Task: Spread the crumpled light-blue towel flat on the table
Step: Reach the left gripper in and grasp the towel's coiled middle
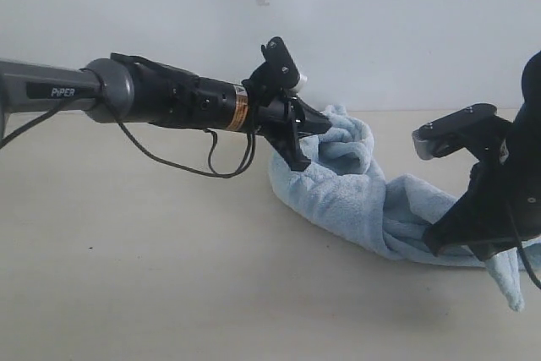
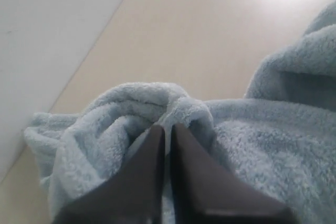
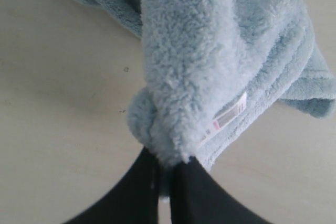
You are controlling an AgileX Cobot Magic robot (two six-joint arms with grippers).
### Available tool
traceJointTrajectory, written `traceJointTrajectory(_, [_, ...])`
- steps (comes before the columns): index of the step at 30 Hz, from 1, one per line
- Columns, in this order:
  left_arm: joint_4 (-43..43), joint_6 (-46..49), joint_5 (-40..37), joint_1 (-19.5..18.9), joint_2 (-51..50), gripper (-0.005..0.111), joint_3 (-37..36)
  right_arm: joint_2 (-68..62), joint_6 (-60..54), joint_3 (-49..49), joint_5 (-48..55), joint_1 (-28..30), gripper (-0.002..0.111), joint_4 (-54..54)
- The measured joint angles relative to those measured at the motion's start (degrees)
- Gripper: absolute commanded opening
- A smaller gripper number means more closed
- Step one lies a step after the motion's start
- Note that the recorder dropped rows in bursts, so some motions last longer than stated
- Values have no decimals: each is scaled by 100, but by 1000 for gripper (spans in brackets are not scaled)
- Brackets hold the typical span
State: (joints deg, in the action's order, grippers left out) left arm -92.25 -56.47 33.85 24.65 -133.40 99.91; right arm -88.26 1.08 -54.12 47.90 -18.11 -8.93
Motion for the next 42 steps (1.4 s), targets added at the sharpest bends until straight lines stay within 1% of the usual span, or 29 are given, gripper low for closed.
traceJointTrajectory(2, [0,-69,5,76,-102,11,162,0,8,12,-12,0,0,0])
traceJointTrajectory(7, [-13,-117,-190,274,-265,33,382,0,46,12,-23,0,0,0])
traceJointTrajectory(10, [-94,-279,-308,343,-332,39,381,0,46,12,-3,0,0,0])
traceJointTrajectory(14, [-173,-546,-501,425,-345,40,384,0,46,12,8,0,0,0])
traceJointTrajectory(16, [-361,-690,-692,475,-345,40,393,0,46,12,8,0,0,0])
traceJointTrajectory(19, [-662,-890,-947,625,-345,40,393,0,61,12,8,0,0,0])
traceJointTrajectory(23, [-748,-998,-1437,834,-345,40,393,0,103,12,8,0,0,0])
traceJointTrajectory(31, [-770,-1583,-1908,846,-345,40,393,0,103,12,16,0,0,0])
traceJointTrajectory(39, [-782,-2104,-1967,761,-166,40,393,0,103,12,29,0,0,0])
traceJointTrajectory(42, [-782,-2178,-1631,673,-102,40,393,0,103,12,63,0,0,0])
